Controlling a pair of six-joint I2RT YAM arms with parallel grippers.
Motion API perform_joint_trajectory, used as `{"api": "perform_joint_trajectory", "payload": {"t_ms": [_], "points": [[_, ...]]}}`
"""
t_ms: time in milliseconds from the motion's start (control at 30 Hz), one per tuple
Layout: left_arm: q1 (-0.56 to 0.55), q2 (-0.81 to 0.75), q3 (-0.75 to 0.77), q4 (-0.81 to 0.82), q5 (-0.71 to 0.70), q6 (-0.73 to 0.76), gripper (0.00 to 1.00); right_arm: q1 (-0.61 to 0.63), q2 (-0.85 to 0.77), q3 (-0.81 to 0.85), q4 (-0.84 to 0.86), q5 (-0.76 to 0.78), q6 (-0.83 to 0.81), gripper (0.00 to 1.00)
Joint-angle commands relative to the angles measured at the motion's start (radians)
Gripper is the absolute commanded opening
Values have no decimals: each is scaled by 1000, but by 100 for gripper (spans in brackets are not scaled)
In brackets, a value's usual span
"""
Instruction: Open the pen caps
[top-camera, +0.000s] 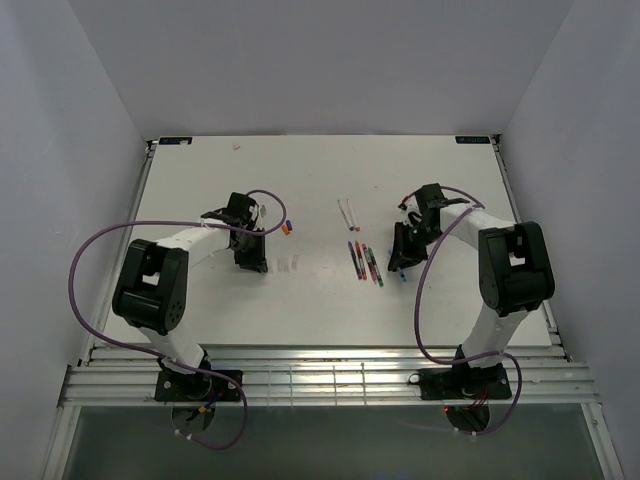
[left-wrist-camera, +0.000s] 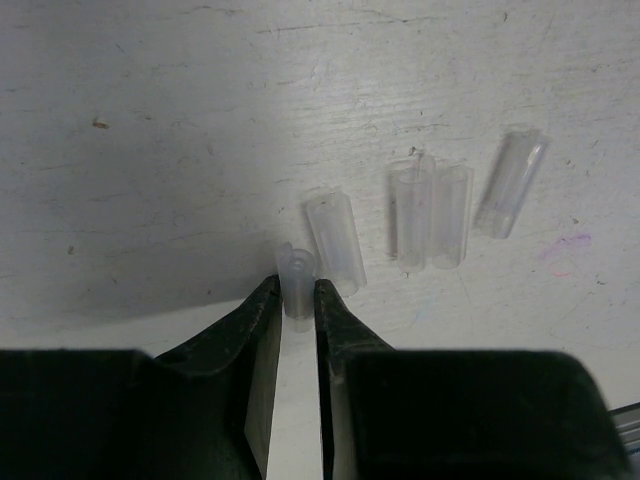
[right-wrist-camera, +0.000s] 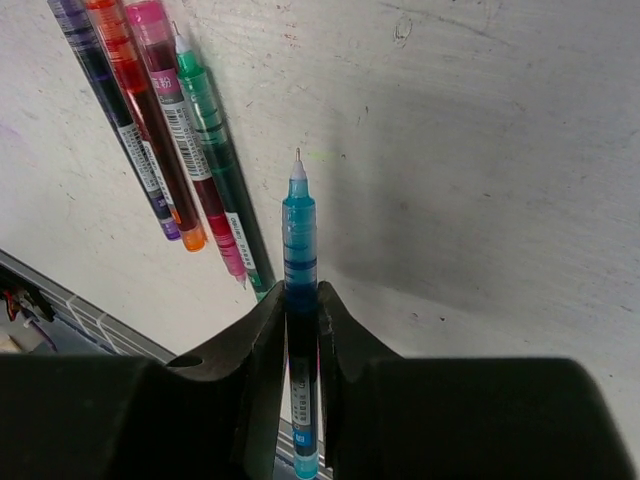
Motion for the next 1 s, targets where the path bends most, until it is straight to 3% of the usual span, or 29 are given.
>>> {"api": "perform_joint_trajectory", "payload": {"t_ms": [0, 333, 700, 967], "points": [[15, -3, -12, 15, 30, -10, 29, 6, 15, 35, 4, -32, -14, 23], [24, -28, -52, 19, 52, -25, 32, 16, 41, 59, -7, -54, -14, 36], [24, -112, -70, 18, 62, -56, 34, 16, -80, 72, -42, -31, -1, 38], [24, -210, -84, -4, 23, -93, 44, 20, -227, 2, -67, -40, 20, 38]]}}
